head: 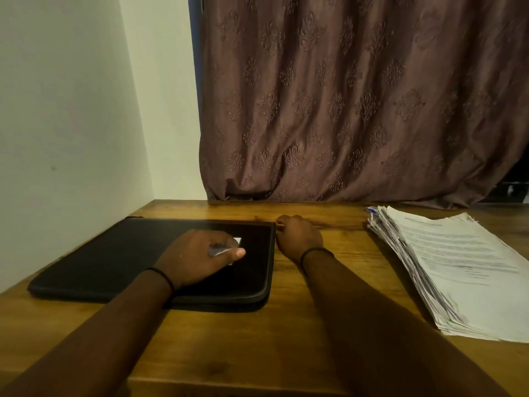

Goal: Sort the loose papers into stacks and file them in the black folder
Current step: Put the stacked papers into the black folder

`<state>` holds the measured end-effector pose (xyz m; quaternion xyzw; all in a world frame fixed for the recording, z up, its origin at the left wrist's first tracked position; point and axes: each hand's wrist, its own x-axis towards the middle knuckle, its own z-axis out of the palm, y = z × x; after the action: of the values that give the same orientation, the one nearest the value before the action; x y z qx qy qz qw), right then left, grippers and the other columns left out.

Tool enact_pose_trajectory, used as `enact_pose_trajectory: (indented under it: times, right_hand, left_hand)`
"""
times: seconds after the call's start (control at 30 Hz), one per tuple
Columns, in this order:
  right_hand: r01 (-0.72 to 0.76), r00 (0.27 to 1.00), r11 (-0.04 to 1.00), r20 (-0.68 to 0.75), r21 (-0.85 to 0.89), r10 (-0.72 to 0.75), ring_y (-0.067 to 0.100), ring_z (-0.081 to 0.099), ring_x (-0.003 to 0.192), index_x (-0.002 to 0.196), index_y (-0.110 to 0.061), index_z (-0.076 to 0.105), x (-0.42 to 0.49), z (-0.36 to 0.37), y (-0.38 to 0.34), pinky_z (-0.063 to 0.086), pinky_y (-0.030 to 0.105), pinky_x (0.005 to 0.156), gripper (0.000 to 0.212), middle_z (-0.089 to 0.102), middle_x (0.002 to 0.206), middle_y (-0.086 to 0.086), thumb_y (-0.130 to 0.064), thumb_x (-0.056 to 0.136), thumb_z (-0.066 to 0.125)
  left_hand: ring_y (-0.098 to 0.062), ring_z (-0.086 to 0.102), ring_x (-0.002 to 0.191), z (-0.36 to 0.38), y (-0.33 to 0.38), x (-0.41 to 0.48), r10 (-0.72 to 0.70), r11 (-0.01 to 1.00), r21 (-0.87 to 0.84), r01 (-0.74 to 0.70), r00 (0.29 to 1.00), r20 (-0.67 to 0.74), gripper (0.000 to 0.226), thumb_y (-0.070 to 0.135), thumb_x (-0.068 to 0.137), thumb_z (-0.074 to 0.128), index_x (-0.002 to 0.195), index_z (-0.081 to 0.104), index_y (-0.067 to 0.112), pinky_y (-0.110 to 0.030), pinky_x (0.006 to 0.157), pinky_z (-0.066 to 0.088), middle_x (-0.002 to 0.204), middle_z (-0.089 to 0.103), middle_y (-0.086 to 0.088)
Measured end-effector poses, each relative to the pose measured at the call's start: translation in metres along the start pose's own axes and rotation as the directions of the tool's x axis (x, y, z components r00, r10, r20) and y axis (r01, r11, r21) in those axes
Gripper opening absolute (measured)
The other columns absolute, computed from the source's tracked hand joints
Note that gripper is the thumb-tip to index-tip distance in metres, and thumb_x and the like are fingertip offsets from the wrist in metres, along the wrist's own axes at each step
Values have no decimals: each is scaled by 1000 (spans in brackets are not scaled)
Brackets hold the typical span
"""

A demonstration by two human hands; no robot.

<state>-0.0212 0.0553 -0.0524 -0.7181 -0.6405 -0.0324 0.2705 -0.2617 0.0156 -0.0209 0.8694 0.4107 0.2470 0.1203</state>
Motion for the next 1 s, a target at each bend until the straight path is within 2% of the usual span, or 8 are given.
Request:
enact_pose_trajectory:
  times: [0.1, 0.2, 0.3, 0.43, 0.57, 0.67, 0.8, 1.0]
  right_hand:
    - [26, 999, 998, 21, -60, -25, 31, 60, 100, 107, -23, 67, 10, 3, 4, 52, 37, 81, 22, 63, 108, 7, -31, 94, 51]
    - [39, 999, 998, -16, -56, -40, 32, 59, 96, 98, -21, 63, 15, 4, 7, 47, 35, 75, 13, 59, 106, 8, -27, 95, 52]
    - [78, 997, 994, -23, -73, -80, 34, 59, 94, 97, -20, 58, 16, 6, 8, 41, 33, 70, 9, 57, 104, 10, -26, 96, 52]
    - [86, 996, 996, 9, -25, -86, 32, 58, 91, 95, -22, 57, 13, 2, 8, 38, 31, 68, 6, 59, 101, 8, -23, 95, 51]
    - [105, 994, 992, 26, 69, -107, 27, 56, 82, 84, -21, 53, 7, -1, 9, 42, 33, 65, 8, 61, 88, 3, -16, 90, 53]
    - [116, 988, 975, 74, 190, -133, 23, 57, 80, 78, -22, 54, 2, -3, 12, 48, 37, 71, 15, 63, 82, -2, -19, 91, 59]
    - [140, 980, 946, 94, 293, -174, 22, 58, 76, 70, -23, 51, -6, -8, 13, 50, 39, 71, 21, 62, 73, -5, -15, 87, 62]
    - [135, 975, 904, 110, 406, -195, 8, 51, 71, 68, -25, 54, -19, -21, 18, 43, 30, 67, 27, 59, 72, -9, -9, 87, 64]
  left_hand:
    - [2, 46, 123, 0, -2, -3, 31, 1000, -12, -29, 989, 148, 95, 100, 52, 38, 123, 59, 41, -27, 104, 40, 139, 49, 20]
    - [-3, 20, 143, 1, 1, -4, 26, 989, -143, 24, 942, 335, 84, 81, 55, 65, 131, 47, 52, -39, 118, 22, 154, 28, 21]
    - [-1, 5, 144, -3, 2, -5, 66, 971, -234, 51, 882, 467, 88, 54, 60, 82, 136, 39, 56, -40, 119, 13, 157, 15, 24]
    - [-1, 11, 140, -7, 8, -8, 73, 973, -226, 51, 859, 507, 92, 40, 63, 88, 136, 36, 59, -34, 117, 22, 157, 11, 25]
    - [1, 41, 128, -4, 15, -10, 8, 991, -132, 35, 951, 309, 69, 45, 65, 86, 127, 54, 45, -28, 108, 41, 145, 41, 20]
    - [1, 58, 98, 3, 25, -7, -64, 995, 86, 60, 997, 48, 49, 56, 70, 78, 112, 66, 33, -14, 82, 50, 114, 64, 16]
    - [-4, 59, 79, 22, 30, 5, -37, 927, 361, 105, 981, -190, 48, 70, 76, 62, 98, 67, 28, -20, 66, 53, 89, 67, 9]
    - [-7, 54, 72, 36, 26, 28, -3, 872, 472, 127, 967, -255, 52, 75, 81, 50, 95, 62, 27, -23, 60, 47, 85, 63, 8]
